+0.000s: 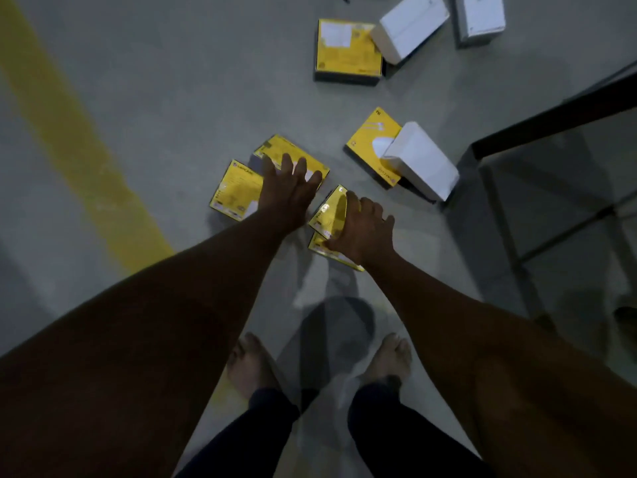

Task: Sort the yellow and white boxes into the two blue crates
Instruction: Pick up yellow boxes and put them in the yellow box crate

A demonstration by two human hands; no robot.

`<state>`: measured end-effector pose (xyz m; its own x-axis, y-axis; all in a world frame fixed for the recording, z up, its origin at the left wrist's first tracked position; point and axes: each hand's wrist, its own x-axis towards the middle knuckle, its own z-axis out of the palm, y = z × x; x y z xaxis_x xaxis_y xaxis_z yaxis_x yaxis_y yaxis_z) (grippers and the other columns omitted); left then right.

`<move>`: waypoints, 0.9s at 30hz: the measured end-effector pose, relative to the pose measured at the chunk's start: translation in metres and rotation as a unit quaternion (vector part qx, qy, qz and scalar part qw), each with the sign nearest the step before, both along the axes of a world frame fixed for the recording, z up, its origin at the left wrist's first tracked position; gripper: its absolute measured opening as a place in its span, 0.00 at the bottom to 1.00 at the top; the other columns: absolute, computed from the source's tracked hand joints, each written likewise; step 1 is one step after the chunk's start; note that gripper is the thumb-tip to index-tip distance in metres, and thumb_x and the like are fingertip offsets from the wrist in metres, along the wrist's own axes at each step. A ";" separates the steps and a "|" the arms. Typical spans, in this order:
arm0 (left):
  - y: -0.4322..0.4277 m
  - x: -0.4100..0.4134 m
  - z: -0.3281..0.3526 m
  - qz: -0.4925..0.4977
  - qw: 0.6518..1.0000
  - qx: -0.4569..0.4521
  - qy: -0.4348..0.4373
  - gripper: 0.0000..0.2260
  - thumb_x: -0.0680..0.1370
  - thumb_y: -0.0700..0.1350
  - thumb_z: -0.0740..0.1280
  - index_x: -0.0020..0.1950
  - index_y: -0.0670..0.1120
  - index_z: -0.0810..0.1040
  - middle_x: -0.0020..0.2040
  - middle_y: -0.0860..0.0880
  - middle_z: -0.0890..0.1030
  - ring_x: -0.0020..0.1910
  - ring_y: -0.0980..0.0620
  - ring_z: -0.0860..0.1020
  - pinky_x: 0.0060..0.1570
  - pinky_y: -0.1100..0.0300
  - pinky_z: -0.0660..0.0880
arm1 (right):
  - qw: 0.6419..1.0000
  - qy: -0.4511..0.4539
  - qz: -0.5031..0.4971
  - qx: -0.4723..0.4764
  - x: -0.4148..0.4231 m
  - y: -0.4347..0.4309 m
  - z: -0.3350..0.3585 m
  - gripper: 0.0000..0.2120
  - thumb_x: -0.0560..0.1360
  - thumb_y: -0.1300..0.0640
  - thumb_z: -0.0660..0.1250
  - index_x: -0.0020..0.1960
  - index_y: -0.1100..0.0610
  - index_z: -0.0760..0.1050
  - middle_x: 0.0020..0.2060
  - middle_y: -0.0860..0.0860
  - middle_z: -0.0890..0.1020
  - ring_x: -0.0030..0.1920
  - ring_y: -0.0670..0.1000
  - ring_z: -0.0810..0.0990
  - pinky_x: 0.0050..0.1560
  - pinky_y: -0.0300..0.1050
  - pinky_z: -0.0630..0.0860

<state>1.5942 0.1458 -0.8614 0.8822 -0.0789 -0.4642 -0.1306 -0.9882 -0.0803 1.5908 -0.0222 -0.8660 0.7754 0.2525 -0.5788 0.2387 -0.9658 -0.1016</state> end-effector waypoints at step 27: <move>0.053 -0.044 0.319 0.543 0.705 -0.385 -0.244 0.21 0.71 0.54 0.62 0.52 0.36 0.70 0.47 0.35 0.79 0.49 0.35 0.78 0.38 0.54 0.62 | 0.439 0.463 -0.534 0.555 -0.002 0.040 0.338 0.38 0.56 0.36 0.77 0.60 0.53 0.79 0.58 0.58 0.78 0.55 0.61 0.76 0.53 0.58 0.78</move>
